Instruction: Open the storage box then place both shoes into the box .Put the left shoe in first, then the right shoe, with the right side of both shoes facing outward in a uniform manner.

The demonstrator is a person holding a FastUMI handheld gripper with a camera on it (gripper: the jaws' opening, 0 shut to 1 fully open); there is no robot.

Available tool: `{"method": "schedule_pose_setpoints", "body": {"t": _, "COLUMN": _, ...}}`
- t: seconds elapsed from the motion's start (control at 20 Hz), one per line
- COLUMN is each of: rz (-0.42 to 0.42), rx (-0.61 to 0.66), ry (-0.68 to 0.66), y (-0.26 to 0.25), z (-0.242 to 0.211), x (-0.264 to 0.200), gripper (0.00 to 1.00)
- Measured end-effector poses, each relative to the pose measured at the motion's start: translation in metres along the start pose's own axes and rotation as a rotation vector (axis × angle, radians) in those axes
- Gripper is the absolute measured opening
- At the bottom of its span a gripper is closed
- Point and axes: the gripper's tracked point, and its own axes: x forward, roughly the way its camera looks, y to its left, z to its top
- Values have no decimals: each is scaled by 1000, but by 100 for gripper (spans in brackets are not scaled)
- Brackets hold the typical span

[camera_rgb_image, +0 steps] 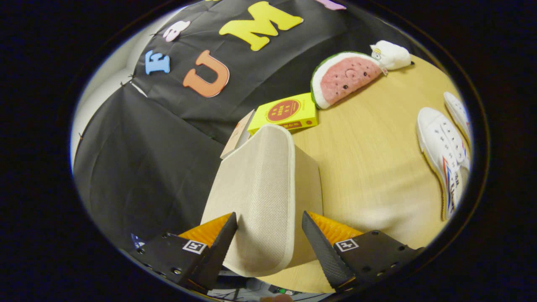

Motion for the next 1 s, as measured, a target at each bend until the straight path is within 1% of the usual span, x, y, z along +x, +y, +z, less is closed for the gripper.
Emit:
{"method": "schedule_pose_setpoints", "body": {"t": 0.2, "rz": 65, "rx": 84, "ry": 27, "y": 8, "z": -4, "x": 3, "gripper": 94}}
{"method": "schedule_pose_setpoints", "body": {"t": 0.3, "rz": 64, "rx": 103, "ry": 36, "y": 10, "z": -1, "x": -1, "gripper": 78}}
{"method": "schedule_pose_setpoints", "body": {"t": 0.45, "rz": 54, "rx": 115, "ry": 13, "y": 5, "z": 15, "x": -11, "gripper": 50}}
{"method": "schedule_pose_setpoints", "body": {"t": 0.55, "rz": 36, "rx": 115, "ry": -19, "y": 4, "z": 25, "x": -30, "gripper": 31}}
{"method": "schedule_pose_setpoints", "body": {"t": 0.6, "rz": 51, "rx": 109, "ry": -17, "y": 12, "z": 26, "x": -28, "gripper": 21}}
{"method": "schedule_pose_setpoints", "body": {"t": 0.7, "rz": 31, "rx": 51, "ry": -2, "y": 19, "z": 27, "x": -36, "gripper": 0}}
{"method": "schedule_pose_setpoints", "body": {"t": 0.85, "rz": 40, "rx": -2, "ry": -4, "y": 40, "z": 36, "x": -46, "gripper": 0}}
{"method": "schedule_pose_setpoints", "body": {"t": 1.0, "rz": 57, "rx": -67, "ry": -13, "y": 73, "z": 47, "x": -59, "gripper": 0}}
